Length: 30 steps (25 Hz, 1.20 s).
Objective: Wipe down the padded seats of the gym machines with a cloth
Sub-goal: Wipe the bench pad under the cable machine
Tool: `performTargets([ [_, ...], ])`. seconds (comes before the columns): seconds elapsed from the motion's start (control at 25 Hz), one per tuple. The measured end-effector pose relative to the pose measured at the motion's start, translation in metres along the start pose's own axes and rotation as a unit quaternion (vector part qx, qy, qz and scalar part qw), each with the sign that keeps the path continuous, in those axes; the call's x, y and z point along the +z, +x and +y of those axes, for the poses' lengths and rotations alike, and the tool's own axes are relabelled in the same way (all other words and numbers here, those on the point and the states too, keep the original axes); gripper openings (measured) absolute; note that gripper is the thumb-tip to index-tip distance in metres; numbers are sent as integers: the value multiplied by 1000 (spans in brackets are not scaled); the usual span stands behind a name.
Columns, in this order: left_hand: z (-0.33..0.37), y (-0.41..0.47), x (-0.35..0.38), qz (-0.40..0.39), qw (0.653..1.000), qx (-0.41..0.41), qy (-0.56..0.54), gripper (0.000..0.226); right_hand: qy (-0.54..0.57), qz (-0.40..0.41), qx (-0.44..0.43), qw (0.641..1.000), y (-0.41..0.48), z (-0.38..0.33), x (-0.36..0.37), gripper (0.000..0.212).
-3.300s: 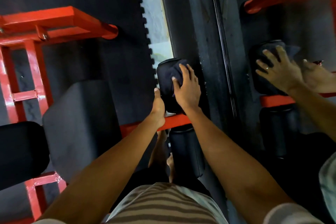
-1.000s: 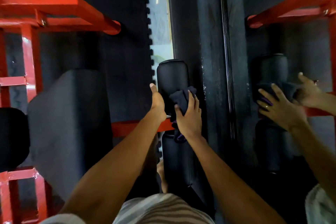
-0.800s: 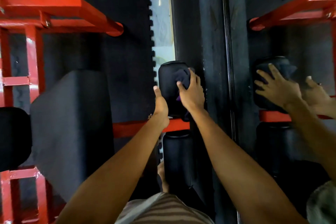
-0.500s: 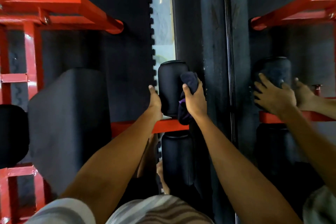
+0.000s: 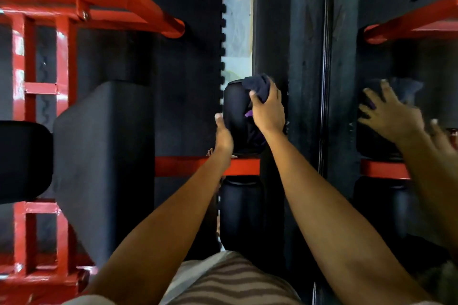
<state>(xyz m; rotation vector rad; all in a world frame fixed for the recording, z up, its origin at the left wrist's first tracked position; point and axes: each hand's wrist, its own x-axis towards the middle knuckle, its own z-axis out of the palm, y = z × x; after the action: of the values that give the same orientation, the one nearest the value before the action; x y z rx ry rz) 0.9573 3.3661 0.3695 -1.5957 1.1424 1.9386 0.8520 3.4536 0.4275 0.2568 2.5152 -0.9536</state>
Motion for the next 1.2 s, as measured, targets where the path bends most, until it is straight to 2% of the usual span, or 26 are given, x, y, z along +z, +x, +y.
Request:
performTargets([
  [0.08, 23, -26, 0, -4, 999, -20, -26, 98, 94, 0, 68, 993, -9, 13, -2, 61],
  [0.12, 28, -27, -1, -3, 999, -31, -43, 98, 105, -2, 91, 990, -21, 22, -1, 62],
  [0.24, 21, -26, 7, 1, 996, -37, -76, 106, 114, 3, 115, 987, -67, 53, 6, 65],
  [0.32, 13, -35, 16, 49, 998, -28, -33, 121, 129, 19, 105, 986, -100, 63, 15, 67],
  [0.36, 12, -42, 21, 80, 997, -4, -19, 124, 98, 23, 81, 992, -111, 62, 19, 71],
  [0.44, 10, -54, 25, 107, 994, 37, -9, 116, -31, 22, 10, 999, -117, 51, 26, 77],
  [0.52, 4, -50, 24, 100, 994, 29, -22, 120, -133, 21, -52, 989, -97, 31, 27, 74],
  [0.6, 3, -40, 17, 73, 997, 30, -19, 123, -170, 17, -103, 980, -61, 14, 25, 69],
  [0.68, 11, -36, 10, 29, 999, 20, 10, 112, -136, 9, -100, 986, -24, 4, 16, 67],
  [0.76, 22, -30, 5, -8, 999, 5, -38, 95, -23, 4, -36, 999, -3, 5, 6, 66],
  [0.88, 30, -28, -3, 0, 997, -47, -69, 102, 74, -18, 75, 994, -15, 27, -3, 65],
  [1.0, 23, -41, 6, 9, 998, -30, -49, 112, 85, -17, 61, 994, -71, 59, 0, 65],
  [1.12, 2, -41, 22, 67, 997, 30, -10, 126, -13, -12, -16, 1000, -114, 72, 11, 71],
  [1.2, -7, -39, 26, 76, 995, 64, 18, 115, -129, -5, -61, 990, -120, 62, 20, 77],
])
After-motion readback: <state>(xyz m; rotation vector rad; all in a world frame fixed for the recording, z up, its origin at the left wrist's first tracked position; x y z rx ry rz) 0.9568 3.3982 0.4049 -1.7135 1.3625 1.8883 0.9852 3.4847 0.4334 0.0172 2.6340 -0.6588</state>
